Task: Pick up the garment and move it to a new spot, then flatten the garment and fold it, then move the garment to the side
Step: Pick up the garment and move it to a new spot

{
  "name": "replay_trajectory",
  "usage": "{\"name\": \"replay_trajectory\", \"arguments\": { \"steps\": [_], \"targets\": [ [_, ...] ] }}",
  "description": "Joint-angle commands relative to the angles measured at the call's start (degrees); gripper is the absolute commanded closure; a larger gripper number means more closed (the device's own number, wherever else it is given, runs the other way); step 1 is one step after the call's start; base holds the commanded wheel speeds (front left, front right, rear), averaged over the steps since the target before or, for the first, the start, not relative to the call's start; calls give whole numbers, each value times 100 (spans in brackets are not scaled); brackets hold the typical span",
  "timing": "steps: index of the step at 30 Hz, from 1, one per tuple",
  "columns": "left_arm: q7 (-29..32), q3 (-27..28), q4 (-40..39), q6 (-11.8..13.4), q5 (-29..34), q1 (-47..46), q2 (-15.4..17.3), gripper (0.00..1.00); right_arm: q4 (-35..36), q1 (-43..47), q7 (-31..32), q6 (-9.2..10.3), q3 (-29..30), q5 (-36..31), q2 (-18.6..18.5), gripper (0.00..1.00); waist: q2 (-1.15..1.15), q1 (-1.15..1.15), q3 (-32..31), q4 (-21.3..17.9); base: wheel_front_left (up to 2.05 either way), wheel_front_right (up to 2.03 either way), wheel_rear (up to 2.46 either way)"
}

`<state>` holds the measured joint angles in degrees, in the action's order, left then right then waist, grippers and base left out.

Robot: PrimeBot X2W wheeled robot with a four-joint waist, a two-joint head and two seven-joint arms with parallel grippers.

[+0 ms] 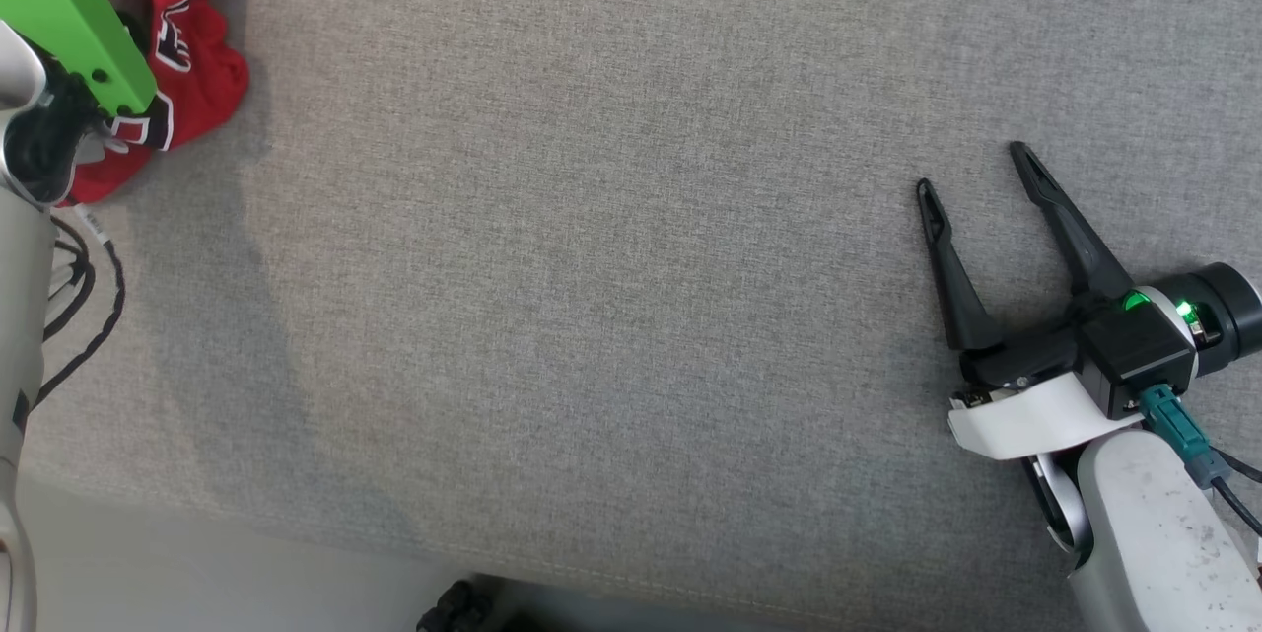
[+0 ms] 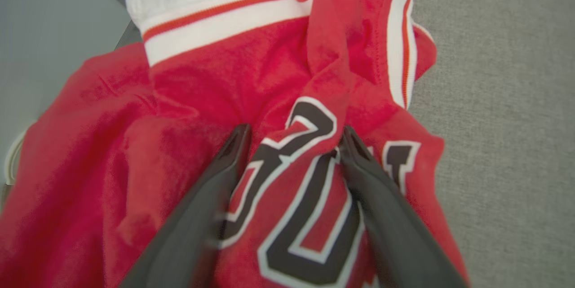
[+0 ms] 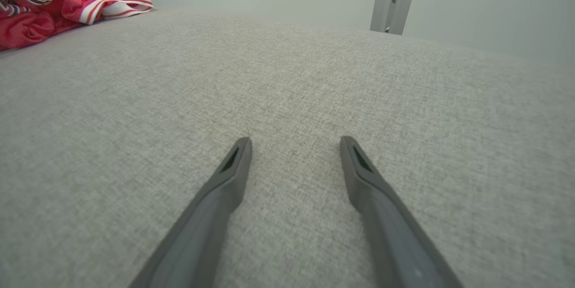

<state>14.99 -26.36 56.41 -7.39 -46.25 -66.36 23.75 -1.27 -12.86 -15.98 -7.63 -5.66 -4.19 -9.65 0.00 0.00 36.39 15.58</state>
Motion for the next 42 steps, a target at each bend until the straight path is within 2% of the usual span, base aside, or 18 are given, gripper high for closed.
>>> {"name": "replay_trajectory", "arguments": {
  "steps": [1,4,5,6,10,13,19,26,32,37,42],
  "targets": [
    [-79,-115,99,-15,87,116,71,0,-564,108,149,25,154,34,-150,0,0,0,-25,13,0,0,0],
    [-309,-323,232,-6,220,137,128,0,-590,128,149,25,75,46,-114,0,0,0,-122,-2,0,0,0],
    [-461,-396,234,-3,261,150,160,57,-591,134,148,24,29,57,-85,0,0,0,-173,-26,0,0,0],
    [-626,-404,245,-3,253,145,215,100,-583,128,146,23,-7,62,-63,0,0,0,-219,-57,0,0,0],
    [-1394,-529,105,-3,270,222,383,100,-544,137,123,18,-64,105,50,0,0,0,-524,-186,0,0,0],
    [-2237,-513,-25,-3,285,308,555,100,-547,206,106,18,-74,115,150,0,0,0,-824,-279,0,0,0],
    [-2905,-598,-594,-3,222,519,809,100,-633,305,86,18,-147,210,418,0,0,0,-1550,-494,0,0,0],
    [-3016,-641,-1726,-3,368,892,1042,100,-705,474,81,18,-276,345,597,0,0,0,-2308,-904,0,0,0],
    [-2585,-788,-3044,92,300,1138,1148,100,-692,406,81,18,-356,536,669,0,0,0,-2681,-1639,0,0,0],
    [-2184,-922,-3948,288,204,1270,1024,100,-618,331,81,18,-470,809,674,0,0,0,-2724,-2295,0,0,0],
    [-1952,-1105,-4521,450,210,1331,824,100,-558,258,81,18,-508,953,674,0,0,0,-2595,-2943,0,0,0]
  ]
}}
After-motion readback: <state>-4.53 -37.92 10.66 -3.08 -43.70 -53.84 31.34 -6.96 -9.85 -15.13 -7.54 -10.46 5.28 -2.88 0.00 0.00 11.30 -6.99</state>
